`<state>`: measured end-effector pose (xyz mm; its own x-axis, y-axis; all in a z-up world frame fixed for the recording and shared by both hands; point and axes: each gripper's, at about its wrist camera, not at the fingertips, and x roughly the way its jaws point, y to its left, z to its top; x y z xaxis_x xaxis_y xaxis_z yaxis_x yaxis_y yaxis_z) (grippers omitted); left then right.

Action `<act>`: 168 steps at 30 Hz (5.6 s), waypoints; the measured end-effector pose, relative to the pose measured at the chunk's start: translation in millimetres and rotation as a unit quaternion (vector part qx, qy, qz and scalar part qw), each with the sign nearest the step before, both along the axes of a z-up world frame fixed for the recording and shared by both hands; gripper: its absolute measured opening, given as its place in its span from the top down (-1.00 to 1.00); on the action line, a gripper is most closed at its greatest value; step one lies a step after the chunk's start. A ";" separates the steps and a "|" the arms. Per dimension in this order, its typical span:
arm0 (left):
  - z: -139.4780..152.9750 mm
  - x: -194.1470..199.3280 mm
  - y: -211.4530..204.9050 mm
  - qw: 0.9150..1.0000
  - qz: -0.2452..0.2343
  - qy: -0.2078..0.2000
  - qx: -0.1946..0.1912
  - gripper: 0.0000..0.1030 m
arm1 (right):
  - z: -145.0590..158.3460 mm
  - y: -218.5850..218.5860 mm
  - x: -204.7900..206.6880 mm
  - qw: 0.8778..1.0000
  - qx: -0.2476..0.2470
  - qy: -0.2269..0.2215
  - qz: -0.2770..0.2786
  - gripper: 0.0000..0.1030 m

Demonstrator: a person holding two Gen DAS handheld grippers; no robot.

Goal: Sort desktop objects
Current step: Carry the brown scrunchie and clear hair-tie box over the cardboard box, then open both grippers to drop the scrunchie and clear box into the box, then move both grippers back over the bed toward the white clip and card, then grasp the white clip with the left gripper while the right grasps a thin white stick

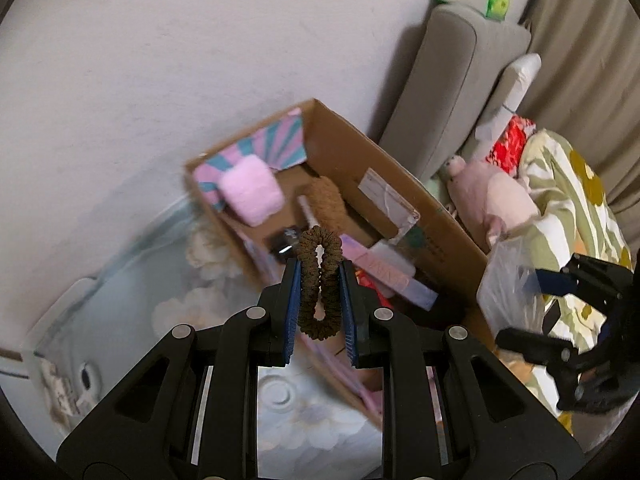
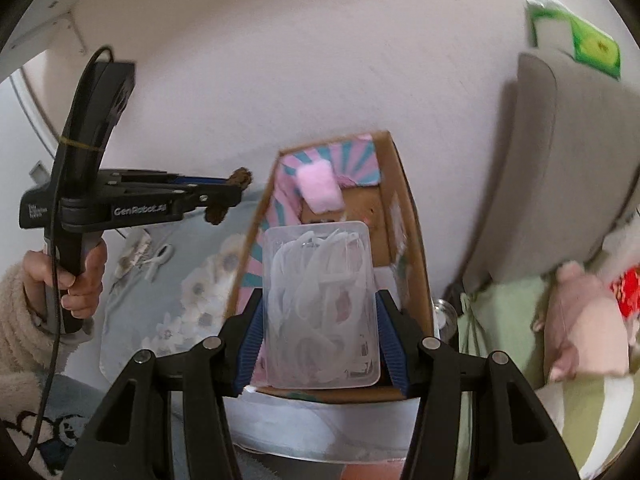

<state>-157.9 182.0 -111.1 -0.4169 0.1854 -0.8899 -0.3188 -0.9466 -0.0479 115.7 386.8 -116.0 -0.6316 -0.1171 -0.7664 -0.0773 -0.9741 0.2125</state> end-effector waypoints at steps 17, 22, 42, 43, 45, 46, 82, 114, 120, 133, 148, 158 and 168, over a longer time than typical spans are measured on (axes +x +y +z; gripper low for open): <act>-1.8 -26.3 4.1 0.998 0.043 0.003 0.048 -0.96 | -34.1 21.0 -29.8 0.996 -0.068 -0.061 0.021 -0.19; 17.0 -21.0 -20.6 0.996 0.078 0.022 0.048 -0.96 | -22.5 25.3 -14.8 0.996 -0.082 -0.030 0.006 -0.19; 55.5 35.5 -69.5 0.992 0.104 0.072 0.028 -0.96 | 34.6 -21.7 8.6 0.996 0.039 0.080 -0.031 -0.20; 56.4 38.2 -71.3 0.992 0.103 0.074 0.029 -0.96 | 35.9 -24.0 10.5 0.995 0.043 0.084 -0.033 -0.20; 59.1 44.6 -76.2 0.991 0.102 0.077 0.032 -0.96 | 38.0 -28.2 13.3 0.994 0.053 0.092 -0.039 -0.20; 60.4 47.6 -79.2 0.991 0.103 0.078 0.034 -0.96 | 39.5 -30.8 15.0 0.993 0.058 0.098 -0.044 -0.20; 31.5 167.3 -367.0 0.939 0.332 0.064 0.064 -0.96 | 17.8 -192.0 -52.4 0.987 0.101 -0.011 0.127 -0.20; -136.7 44.3 -342.0 0.987 0.152 -0.039 -0.040 -0.79 | -149.3 -232.6 -183.2 0.969 0.101 -0.146 0.171 -0.20; -146.2 47.9 -340.9 0.988 0.147 -0.028 -0.049 -0.58 | -153.9 -233.7 -192.0 0.970 0.112 -0.134 0.172 0.33; -136.7 66.7 -340.8 0.988 0.146 0.009 -0.050 0.25 | -147.3 -206.7 -184.1 0.984 0.068 -0.096 0.131 0.86; -93.9 83.3 -342.2 0.985 0.168 0.039 -0.021 0.25 | -133.2 -204.5 -168.6 0.986 0.073 -0.087 0.121 0.86; -116.8 81.1 -331.5 0.986 0.165 0.020 -0.014 0.25 | -147.0 -208.5 -171.2 0.983 0.083 -0.108 0.126 0.53; -138.2 76.4 -339.0 0.986 0.169 -0.004 -0.005 0.22 | -154.5 -223.4 -171.8 0.977 0.126 -0.096 0.144 0.35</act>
